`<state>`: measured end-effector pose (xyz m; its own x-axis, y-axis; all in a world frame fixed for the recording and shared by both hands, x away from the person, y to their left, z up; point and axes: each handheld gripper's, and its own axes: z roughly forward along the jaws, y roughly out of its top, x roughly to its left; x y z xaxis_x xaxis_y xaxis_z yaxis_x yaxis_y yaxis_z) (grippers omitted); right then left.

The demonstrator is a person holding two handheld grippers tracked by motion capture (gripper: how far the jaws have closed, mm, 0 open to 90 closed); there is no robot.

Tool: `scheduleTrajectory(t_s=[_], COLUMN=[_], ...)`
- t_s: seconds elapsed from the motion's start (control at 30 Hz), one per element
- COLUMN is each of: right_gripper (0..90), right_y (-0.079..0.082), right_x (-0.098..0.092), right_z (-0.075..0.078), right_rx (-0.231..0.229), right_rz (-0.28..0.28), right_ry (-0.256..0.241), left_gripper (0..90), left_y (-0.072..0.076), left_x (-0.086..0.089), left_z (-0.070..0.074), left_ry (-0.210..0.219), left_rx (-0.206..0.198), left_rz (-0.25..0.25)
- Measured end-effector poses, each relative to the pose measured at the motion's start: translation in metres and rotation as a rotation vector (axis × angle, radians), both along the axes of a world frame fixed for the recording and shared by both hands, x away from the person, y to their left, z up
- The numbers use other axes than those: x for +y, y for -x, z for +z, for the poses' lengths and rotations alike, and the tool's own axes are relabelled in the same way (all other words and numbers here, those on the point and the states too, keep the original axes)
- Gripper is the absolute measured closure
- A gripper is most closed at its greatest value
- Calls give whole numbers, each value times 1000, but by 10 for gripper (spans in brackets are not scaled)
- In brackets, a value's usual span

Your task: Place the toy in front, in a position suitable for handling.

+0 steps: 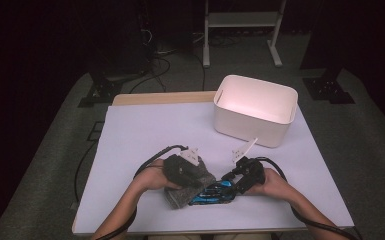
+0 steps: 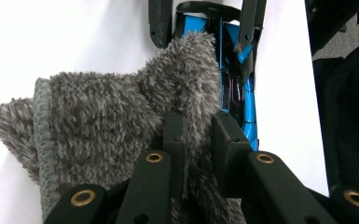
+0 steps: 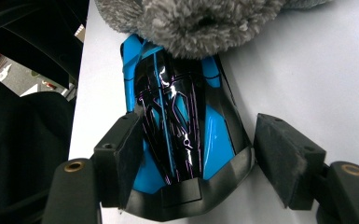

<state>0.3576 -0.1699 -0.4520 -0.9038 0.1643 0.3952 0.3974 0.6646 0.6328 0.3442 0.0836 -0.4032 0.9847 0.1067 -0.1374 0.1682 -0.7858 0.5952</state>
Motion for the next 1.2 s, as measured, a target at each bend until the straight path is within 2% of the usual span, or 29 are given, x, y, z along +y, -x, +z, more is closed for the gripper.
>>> scheduleTrajectory(t_s=[0.2,0.4,0.43,0.57,0.73,0.87,1.03,1.13,1.2], right_gripper=[327,329,330,331,337,346,356,367,377], right_y=[2,8,10,18,29,38,46,51,54], right_x=[0,0,0,1,1,-1,-2,-4,-5], right_z=[0,3,4,7,11,13,14,15,15], right_rx=[-10,-60,-69,-140,-237,-298,-362,-405,-427], right_rz=[-3,-6,-8,-1,-1,-3,-1,3,5], right_ry=[-2,-4,-2,4,2,-1,-7,-15,-18], left_gripper=[775,775,775,774,772,771,753,758,772], left_y=[-3,-6,-6,-7,-12,-15,-15,-13,-12], left_x=[2,1,0,-3,-10,-16,-20,-21,-20], left_z=[1,3,4,9,13,11,4,4,6], left_ry=[11,18,19,43,40,41,24,28,23], left_rx=[12,44,38,46,59,91,152,170,168], left_rz=[21,37,35,51,61,62,40,32,20])
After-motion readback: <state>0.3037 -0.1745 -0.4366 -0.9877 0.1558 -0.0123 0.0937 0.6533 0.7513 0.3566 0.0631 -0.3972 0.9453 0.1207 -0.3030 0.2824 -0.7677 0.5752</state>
